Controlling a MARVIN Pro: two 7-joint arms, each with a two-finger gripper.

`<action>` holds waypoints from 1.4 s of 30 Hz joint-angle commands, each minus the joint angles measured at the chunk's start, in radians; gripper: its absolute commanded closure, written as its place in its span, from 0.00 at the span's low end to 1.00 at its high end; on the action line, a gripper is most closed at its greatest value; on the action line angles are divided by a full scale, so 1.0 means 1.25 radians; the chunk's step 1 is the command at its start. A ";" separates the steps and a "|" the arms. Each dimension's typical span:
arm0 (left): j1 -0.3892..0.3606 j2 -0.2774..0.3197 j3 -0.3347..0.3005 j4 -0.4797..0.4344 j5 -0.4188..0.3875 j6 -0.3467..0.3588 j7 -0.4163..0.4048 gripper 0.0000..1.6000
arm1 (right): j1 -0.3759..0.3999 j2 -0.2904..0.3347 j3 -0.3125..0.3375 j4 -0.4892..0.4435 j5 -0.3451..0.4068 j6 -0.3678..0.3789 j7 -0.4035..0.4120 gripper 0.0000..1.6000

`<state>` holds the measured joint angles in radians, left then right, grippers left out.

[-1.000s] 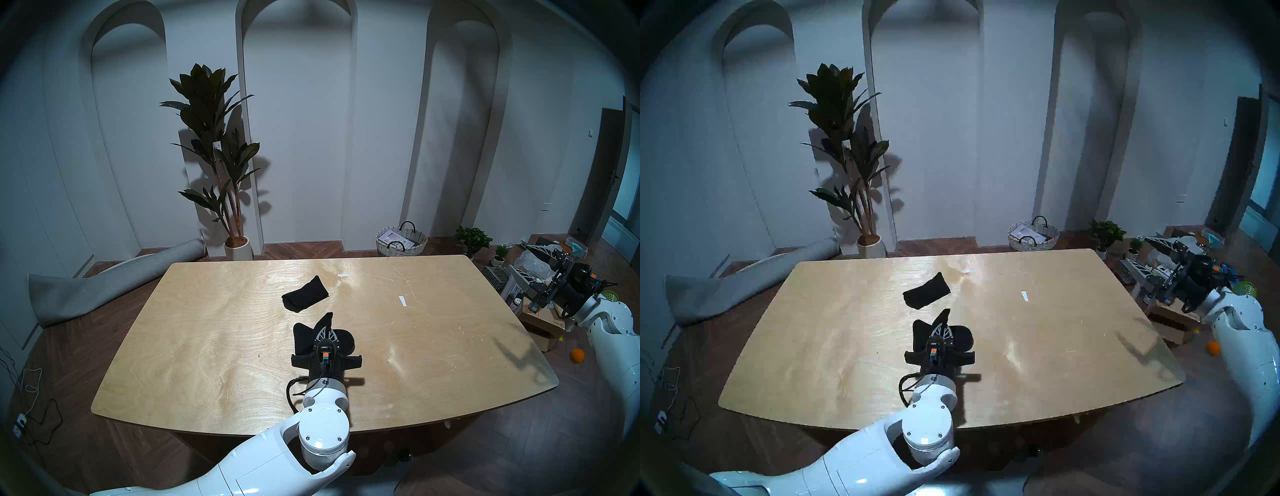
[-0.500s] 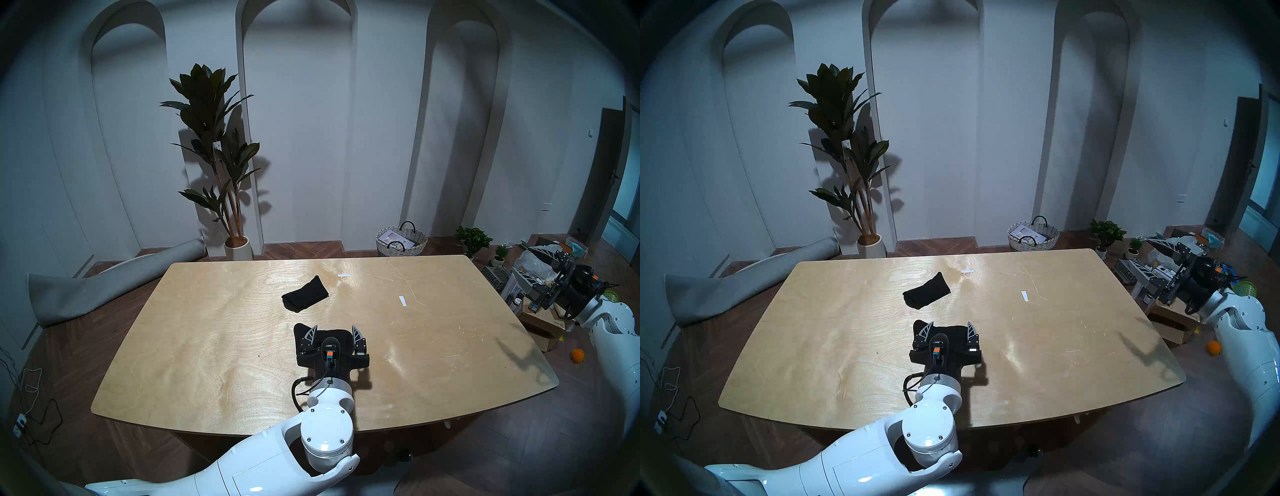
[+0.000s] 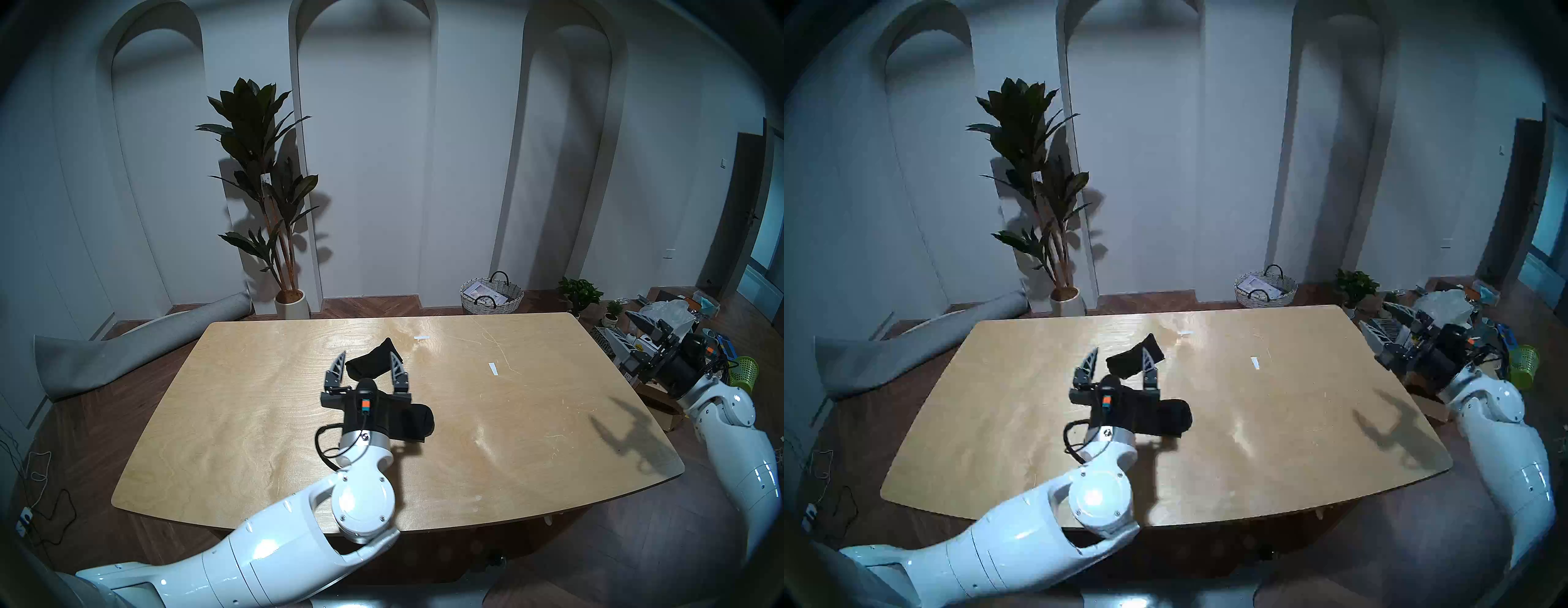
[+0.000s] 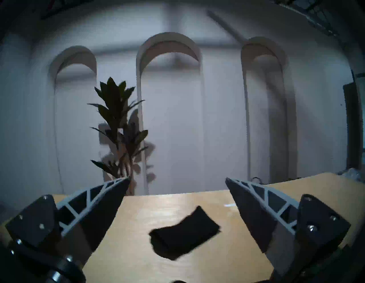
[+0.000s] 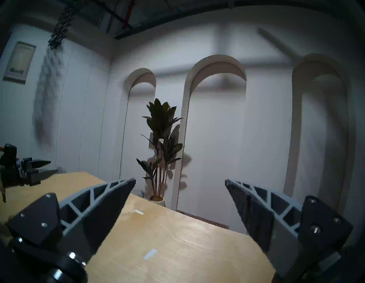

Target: Fold socks in half once and place them neatly on the table

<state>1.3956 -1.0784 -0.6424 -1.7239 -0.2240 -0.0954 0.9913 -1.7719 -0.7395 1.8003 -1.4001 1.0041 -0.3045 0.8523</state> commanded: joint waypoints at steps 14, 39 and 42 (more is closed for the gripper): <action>-0.070 0.190 -0.176 -0.004 -0.050 -0.024 -0.086 0.00 | 0.083 -0.121 -0.094 -0.177 0.062 0.052 -0.165 0.00; -0.057 0.326 -0.245 0.035 -0.261 -0.090 -0.326 0.00 | 0.130 -0.155 -0.136 -0.196 0.024 0.106 -0.416 0.00; -0.056 0.337 -0.249 0.041 -0.288 -0.096 -0.360 0.00 | 0.136 -0.161 -0.141 -0.200 0.013 0.115 -0.447 0.00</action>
<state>1.3371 -0.7091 -0.9243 -1.6813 -0.5339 -0.1866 0.6139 -1.6364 -0.9301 1.6280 -1.6206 1.0397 -0.1664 0.3589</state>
